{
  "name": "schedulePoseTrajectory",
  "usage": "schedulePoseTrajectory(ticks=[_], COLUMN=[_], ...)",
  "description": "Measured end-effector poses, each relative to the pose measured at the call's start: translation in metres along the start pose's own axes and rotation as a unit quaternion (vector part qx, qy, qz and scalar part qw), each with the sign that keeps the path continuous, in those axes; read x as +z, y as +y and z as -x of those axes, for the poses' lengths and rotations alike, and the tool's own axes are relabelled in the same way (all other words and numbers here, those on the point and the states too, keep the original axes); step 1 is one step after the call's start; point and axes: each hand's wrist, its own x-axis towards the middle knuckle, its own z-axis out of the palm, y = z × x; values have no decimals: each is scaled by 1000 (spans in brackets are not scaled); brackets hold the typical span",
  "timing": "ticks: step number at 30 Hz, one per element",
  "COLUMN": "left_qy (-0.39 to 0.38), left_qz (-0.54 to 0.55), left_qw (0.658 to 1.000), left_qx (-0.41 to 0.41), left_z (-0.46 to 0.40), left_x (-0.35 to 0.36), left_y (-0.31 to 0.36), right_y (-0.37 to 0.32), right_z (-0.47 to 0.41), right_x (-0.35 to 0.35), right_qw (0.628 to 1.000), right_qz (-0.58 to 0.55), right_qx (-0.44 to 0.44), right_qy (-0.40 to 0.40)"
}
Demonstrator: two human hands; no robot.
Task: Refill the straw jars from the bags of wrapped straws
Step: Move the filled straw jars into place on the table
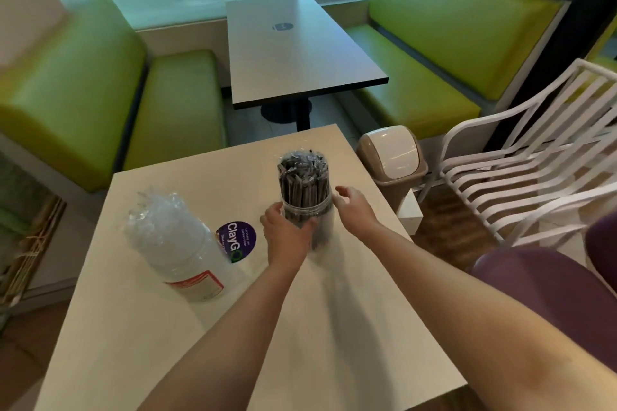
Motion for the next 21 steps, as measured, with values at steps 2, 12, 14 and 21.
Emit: schedulePoseTrajectory(ticks=[2, 12, 14, 21], left_qy=[-24, -33, -33, -34], left_qz=[7, 49, 54, 71], left_qw=[1000, 998, 998, 997], left_qx=[12, 4, 11, 17], left_z=[-10, -64, -80, -143], left_x=[0, 13, 16, 22], left_y=[1, -1, -1, 8], right_y=[-3, -4, -8, -29], right_z=[-2, -34, -47, -110], right_x=[4, 25, 26, 36], right_qw=[999, 994, 994, 995], right_qz=[-18, -104, -104, -87], right_qx=[-7, -15, -16, -33], right_qy=[-26, -22, -23, -31])
